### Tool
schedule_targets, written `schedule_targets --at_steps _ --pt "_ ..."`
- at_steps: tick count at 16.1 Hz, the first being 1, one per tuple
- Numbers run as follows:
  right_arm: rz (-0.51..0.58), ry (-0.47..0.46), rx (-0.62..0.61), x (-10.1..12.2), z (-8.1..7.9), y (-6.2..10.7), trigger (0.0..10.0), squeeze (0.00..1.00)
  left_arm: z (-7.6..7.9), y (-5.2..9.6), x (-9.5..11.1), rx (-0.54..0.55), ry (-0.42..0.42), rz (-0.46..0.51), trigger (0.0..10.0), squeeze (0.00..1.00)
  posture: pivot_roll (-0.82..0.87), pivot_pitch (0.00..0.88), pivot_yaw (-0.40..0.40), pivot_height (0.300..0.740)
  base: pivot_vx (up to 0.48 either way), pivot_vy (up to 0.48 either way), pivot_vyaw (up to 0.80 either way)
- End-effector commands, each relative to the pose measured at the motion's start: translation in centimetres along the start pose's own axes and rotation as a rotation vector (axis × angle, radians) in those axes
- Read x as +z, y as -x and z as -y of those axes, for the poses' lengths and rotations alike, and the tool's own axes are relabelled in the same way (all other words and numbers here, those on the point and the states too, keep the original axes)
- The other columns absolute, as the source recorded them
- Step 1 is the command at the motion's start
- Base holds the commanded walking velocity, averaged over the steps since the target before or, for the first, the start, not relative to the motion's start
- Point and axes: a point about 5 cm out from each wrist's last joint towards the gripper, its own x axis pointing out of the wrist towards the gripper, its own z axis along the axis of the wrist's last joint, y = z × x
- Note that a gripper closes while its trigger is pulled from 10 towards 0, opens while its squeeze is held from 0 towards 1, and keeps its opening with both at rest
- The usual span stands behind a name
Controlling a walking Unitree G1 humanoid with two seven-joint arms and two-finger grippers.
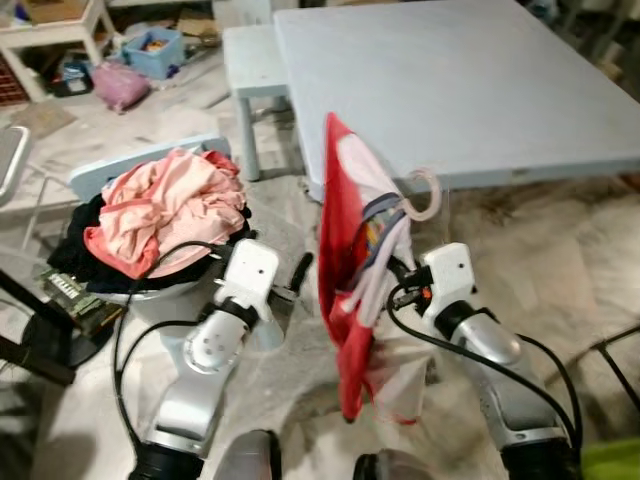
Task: Hang hanger
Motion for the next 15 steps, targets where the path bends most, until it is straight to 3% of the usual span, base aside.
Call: schedule_targets --at_steps 1,8,15 --pt "0.053 0.013 -0.003 1.16 0.21 0.03 10.0 0.00 0.36 -0.09 0.19 -0.015 0.001 0.008 10.0 0.00 -0.06 0.089 0.010 0.740 0.000 0.000 0.00" --pt "0.054 0.007 -0.003 1.26 0.25 0.00 10.0 0.00 0.33 -0.14 0.11 -0.017 -0.013 0.003 10.0 0.00 -0.06 0.102 0.008 0.740 0.000 0.000 0.00" --pt "0.053 0.005 0.000 1.20 0.14 -0.01 10.0 0.00 0.37 -0.22 0.10 -0.017 -0.016 0.003 10.0 0.00 -0.06 0.107 0.011 0.740 0.000 -0.300 0.00"
